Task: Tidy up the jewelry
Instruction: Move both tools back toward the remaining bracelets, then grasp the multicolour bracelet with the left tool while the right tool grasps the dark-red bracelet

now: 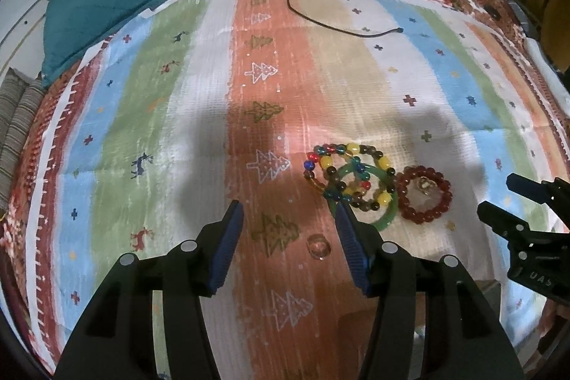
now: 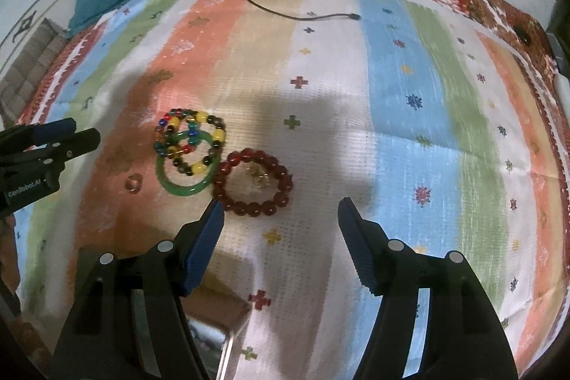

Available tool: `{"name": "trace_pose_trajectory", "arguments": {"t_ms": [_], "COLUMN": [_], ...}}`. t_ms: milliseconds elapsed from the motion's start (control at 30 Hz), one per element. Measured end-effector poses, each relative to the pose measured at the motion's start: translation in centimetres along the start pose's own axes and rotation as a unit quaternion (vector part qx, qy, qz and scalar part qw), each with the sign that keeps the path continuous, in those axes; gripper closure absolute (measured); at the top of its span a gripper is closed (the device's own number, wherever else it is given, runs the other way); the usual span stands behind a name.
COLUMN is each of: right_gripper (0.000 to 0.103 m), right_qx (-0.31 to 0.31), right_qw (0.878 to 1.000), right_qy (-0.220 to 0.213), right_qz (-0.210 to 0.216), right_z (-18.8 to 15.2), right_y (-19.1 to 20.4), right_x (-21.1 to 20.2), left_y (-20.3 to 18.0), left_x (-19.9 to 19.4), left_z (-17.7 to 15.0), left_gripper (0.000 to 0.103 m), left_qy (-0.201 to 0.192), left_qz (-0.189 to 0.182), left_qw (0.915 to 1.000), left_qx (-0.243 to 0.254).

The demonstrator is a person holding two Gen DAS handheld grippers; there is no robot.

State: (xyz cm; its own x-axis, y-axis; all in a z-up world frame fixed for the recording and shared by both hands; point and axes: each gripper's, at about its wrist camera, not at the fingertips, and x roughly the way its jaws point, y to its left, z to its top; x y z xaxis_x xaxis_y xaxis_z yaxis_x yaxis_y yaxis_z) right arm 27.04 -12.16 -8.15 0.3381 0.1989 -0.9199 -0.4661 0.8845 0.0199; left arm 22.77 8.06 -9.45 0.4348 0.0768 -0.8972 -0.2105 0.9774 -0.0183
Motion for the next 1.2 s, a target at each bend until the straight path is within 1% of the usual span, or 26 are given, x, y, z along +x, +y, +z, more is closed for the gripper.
{"name": "trace_pose_trajectory", "arguments": {"t_ms": [133,267,567,700,900,1200], "right_gripper": [0.037,0.037,0.037,0.037,0.037,0.037], "right_qx": [0.003,0.003,-0.006,0.003,0.003,-0.006], "right_qw": [1.000,1.000,0.999,0.999,0.998,0.997], "right_qy": [0.007,0.016,0.029,0.040,0.057,0.068], "right_qz": [-0.001,0.001,-0.014,-0.011,-0.023,-0.032], "right_z": [0.4,0.7,1.1,1.5,1.5,1.4], "right_y": [-0.3,-0.2,-0.1,-0.5,-0.7,-0.6], "right_x": [0.9,2.0,3.9,4.9,6.2,7.2], "left_y": [-0.2,-0.7,-0.3,-0.6,-0.8,-0.7], "left_x": [0.8,1.6,3.7,4.9,5.9,7.2], "left_z": [0.4,0.5,1.4,1.3,1.6,2.2], "left_gripper": [0.049,0.049,0.049,0.049,0.049,0.049], "left_qy": [0.002,0.000,0.003,0.009,0.017,0.027], "left_qz": [0.000,0.013,0.005,0.007,0.010,0.012], "left_qw": [1.0000,0.9998,1.0000,0.9999,0.9996,0.9992], "left_qx": [0.005,0.016,0.002,0.011,0.021,0.027]}}
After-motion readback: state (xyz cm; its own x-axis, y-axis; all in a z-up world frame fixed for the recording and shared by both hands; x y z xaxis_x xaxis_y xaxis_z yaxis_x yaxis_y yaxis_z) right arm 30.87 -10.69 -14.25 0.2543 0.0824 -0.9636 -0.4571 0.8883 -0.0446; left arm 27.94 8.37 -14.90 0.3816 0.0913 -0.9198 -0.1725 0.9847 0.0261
